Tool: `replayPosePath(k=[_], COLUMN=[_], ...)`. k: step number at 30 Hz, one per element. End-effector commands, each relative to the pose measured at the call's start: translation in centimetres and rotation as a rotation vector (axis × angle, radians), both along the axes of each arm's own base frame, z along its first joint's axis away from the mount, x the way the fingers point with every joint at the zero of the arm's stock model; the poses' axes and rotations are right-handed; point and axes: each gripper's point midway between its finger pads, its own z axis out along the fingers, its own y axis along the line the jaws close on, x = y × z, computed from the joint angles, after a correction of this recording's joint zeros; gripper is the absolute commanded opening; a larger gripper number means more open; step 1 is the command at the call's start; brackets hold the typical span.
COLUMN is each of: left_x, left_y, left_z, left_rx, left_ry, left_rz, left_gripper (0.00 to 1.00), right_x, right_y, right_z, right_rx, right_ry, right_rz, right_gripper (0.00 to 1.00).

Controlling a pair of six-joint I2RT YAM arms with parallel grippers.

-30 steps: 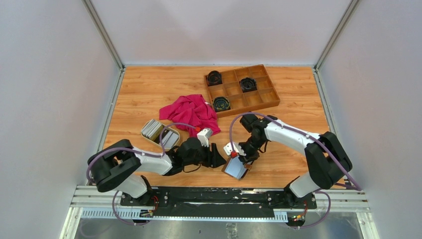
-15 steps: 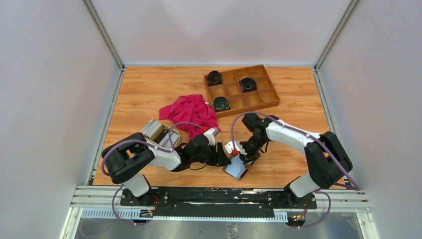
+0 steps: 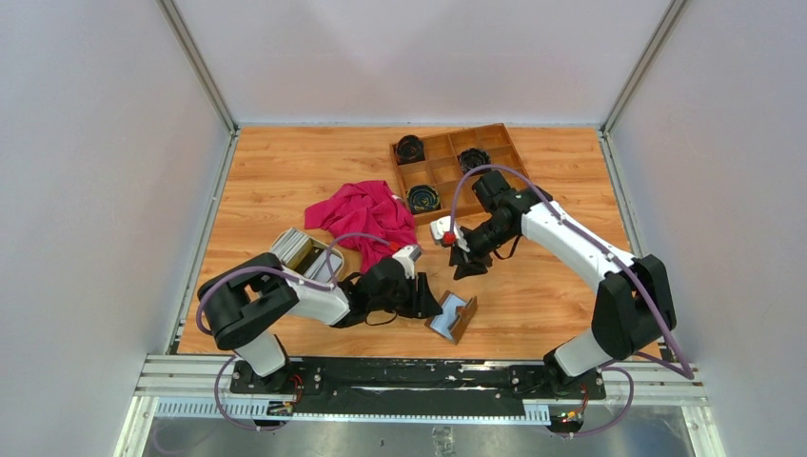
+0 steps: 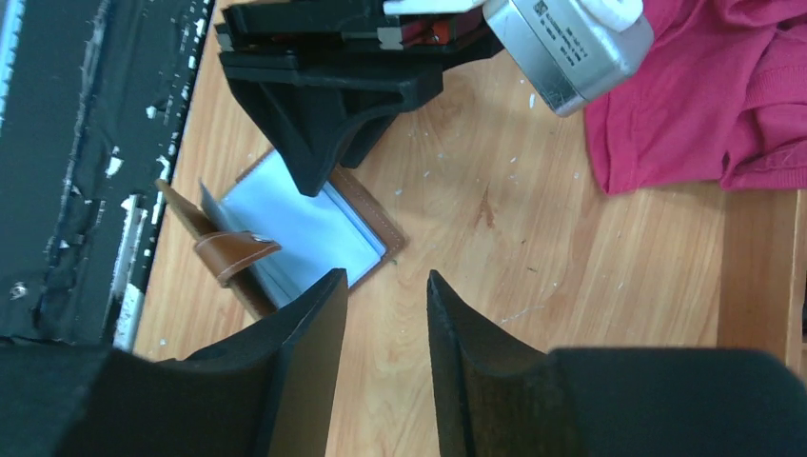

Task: Put the credit cards into the card holder
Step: Open the card holder at the center of the board.

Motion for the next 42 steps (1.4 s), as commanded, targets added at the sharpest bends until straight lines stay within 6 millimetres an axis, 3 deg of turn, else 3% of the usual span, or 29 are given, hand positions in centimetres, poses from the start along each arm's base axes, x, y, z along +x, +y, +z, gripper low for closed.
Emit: replayPosePath(k=[1, 9, 13, 15, 23, 26, 31, 42], left_x=[-0.4, -0.6, -0.7, -0.7, -0.8, -0.7, -0.7, -1.3], left_y=[0.8, 0.5, 0.2, 0.0, -0.2, -0.1, -0.2, -1.1], left_z=[-1.0, -0.3, -0.1, 0.1, 0.6, 1.0, 1.7, 2.4], left_rx=[0.069, 0.094, 0.123, 0.126, 0.135, 0.133, 0.121, 0.096], left_ry=[-0.012, -0.058, -0.082, -0.090, -0.112, -0.122, -0.138, -0.139], left_rz=[-0.004, -0.016, -0.029, -0.033, -0.036, -0.032, -0.035, -0.068], left_gripper=[0.45, 0.45, 0.45, 0.45, 0.45, 0.46, 0.46, 0.47], right_x=[-2.9, -2.6, -3.3, -3.9, -3.0, -2.3, -2.9, -3.4], right_y=[-0.5, -3.1, -3.9, -4.0, -4.8, -4.6, -4.7, -1.4], right_z=[2.0, 2.8, 1.5, 0.7, -3.0, -3.3, -4.3, -3.9], right_rx=[0.015, -0.016, -0.054, -0.068, -0.152, -0.171, -0.203, -0.028], right_ry=[0.154, 0.423, 0.513, 0.544, 0.511, 0.545, 0.587, 0.325], right_rz=[-0.044, -0.424, -0.494, -0.488, -0.417, -0.446, -0.432, -0.045], right_gripper=[0.44, 0.48, 0.54, 0.56, 0.63, 0.63, 0.62, 0.63])
